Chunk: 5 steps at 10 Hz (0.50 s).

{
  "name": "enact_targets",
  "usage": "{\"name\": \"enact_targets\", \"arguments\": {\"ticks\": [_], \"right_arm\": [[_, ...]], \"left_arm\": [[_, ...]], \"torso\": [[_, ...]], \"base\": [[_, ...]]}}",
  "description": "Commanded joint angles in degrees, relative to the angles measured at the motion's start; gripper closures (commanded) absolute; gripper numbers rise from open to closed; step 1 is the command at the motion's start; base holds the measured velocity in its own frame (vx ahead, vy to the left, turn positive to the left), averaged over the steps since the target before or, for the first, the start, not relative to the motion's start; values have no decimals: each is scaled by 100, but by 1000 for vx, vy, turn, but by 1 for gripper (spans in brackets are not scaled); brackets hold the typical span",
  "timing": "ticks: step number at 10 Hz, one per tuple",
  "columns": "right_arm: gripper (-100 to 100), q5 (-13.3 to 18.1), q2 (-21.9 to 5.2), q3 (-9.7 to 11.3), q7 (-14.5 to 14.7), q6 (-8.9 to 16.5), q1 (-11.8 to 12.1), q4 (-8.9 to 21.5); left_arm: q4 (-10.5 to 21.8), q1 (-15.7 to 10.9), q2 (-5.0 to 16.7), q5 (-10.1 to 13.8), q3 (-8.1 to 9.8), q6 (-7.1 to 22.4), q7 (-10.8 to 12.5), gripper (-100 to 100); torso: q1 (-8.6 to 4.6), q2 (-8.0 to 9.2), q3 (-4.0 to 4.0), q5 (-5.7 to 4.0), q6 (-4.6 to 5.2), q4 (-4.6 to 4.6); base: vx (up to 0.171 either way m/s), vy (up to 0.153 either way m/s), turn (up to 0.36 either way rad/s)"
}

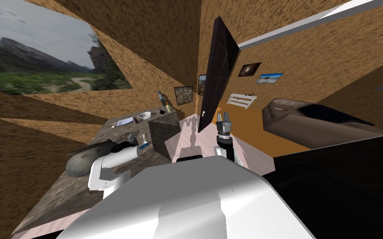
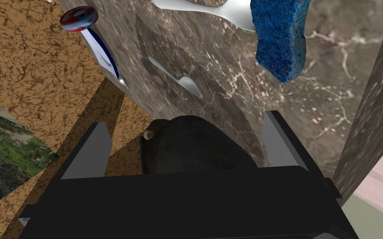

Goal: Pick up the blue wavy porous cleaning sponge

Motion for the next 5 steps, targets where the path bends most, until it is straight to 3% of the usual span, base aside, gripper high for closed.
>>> {"name": "enact_targets", "arguments": {"ticks": [1,3,4,5], "right_arm": [[0,0,0,0,0,0,0,0],[0,0,0,0,0,0,0,0],[0,0,0,0,0,0,0,0],[0,0,0,0,0,0,0,0]], "left_arm": [[109,-128,-26,-40,138,286,10,-100],[109,-128,-26,-40,138,478,10,-100],[175,-218,-58,-68,257,701,14,-100],[175,-218,-58,-68,257,815,14,-100]], "torso": [[0,0,0,0,0,0],[4,-2,-1,1,-1,0],[0,0,0,0,-1,0],[1,-2,-1,0,2,0]], "base": [[8,25,-141],[6,19,-27],[10,19,-122],[9,22,-76]]}}
